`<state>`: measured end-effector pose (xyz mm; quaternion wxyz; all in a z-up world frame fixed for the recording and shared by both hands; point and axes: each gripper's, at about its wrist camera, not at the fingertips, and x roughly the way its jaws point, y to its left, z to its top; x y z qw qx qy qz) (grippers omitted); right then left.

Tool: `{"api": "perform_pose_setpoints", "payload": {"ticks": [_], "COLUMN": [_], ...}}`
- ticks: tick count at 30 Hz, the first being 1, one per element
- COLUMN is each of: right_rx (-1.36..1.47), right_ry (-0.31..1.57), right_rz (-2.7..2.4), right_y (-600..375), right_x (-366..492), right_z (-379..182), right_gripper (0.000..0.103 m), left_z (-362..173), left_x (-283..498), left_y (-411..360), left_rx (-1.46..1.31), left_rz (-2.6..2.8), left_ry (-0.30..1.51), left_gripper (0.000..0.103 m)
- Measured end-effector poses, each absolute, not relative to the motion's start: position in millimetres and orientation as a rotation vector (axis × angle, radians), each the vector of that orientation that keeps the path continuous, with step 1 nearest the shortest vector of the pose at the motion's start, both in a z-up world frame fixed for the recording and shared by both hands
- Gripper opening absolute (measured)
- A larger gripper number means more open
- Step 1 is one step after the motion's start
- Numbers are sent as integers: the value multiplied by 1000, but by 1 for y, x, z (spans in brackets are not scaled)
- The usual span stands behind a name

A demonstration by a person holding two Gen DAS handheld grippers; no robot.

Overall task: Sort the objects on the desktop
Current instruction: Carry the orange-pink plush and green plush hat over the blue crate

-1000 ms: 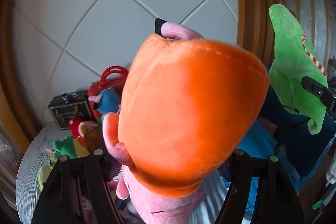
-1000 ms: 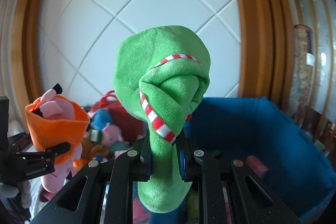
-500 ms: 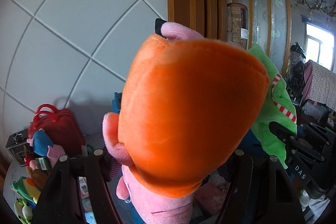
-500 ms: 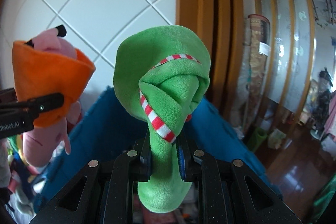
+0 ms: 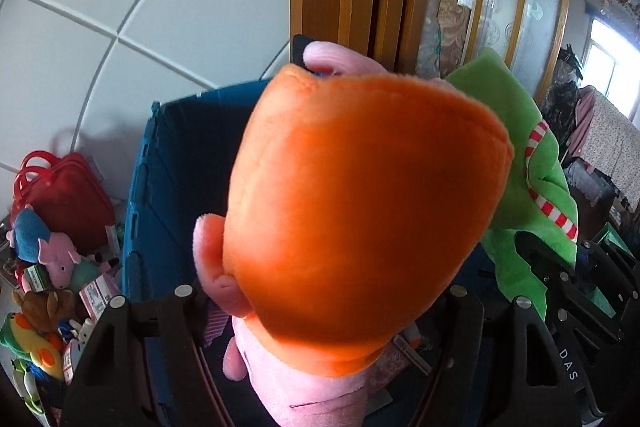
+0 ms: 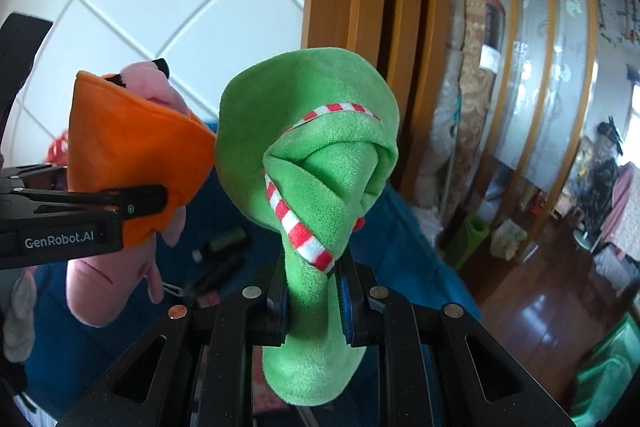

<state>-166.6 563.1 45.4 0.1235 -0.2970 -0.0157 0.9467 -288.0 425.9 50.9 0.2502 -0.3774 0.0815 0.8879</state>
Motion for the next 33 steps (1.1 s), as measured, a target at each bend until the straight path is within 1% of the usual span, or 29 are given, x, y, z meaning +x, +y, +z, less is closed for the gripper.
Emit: {"api": "perform_pose_setpoints", "payload": {"ticks": [7, 15, 18, 19, 21, 22, 23, 24, 27, 31, 33], "right_rx": [-1008, -1078, -1079, -1080, -1077, -1071, -1067, -1058, -1066, -1073, -1071], "right_ry": [-128, -151, -148, -146, -134, -132, -138, -148, -161, -147, -136], "right_rz": [2699, 2677, 2672, 2669, 2668, 2668, 2665, 2662, 2658, 2665, 2671], "right_y": [551, 547, 547, 545, 544, 543, 543, 542, 542, 543, 544], "right_x": [-181, -186, -186, -186, -184, -183, -183, -181, -182, -180, -179], "right_z": [16, 5, 5, 5, 6, 8, 8, 8, 7, 5, 6], "right_gripper": [19, 20, 24, 27, 45, 50, 60, 68, 78, 80, 85], "left_z": [14, -14, -26, -29, -35, -37, -39, -40, -39, -32, -32], "left_x": [-300, -318, -323, -324, -326, -327, -327, -328, -329, -326, -324], "left_y": [442, 445, 449, 452, 456, 457, 458, 459, 464, 467, 455], "left_rx": [-1227, -1497, -1593, -1625, -1683, -1700, -1710, -1717, -1735, -1716, -1718], "left_rz": [2384, 2297, 2228, 2205, 2160, 2147, 2138, 2135, 2117, 2118, 2107], "left_ry": [315, 278, 274, 275, 274, 270, 263, 254, 245, 228, 217], "left_gripper": [77, 77, 77, 77, 77, 77, 77, 77, 77, 77, 77]}}
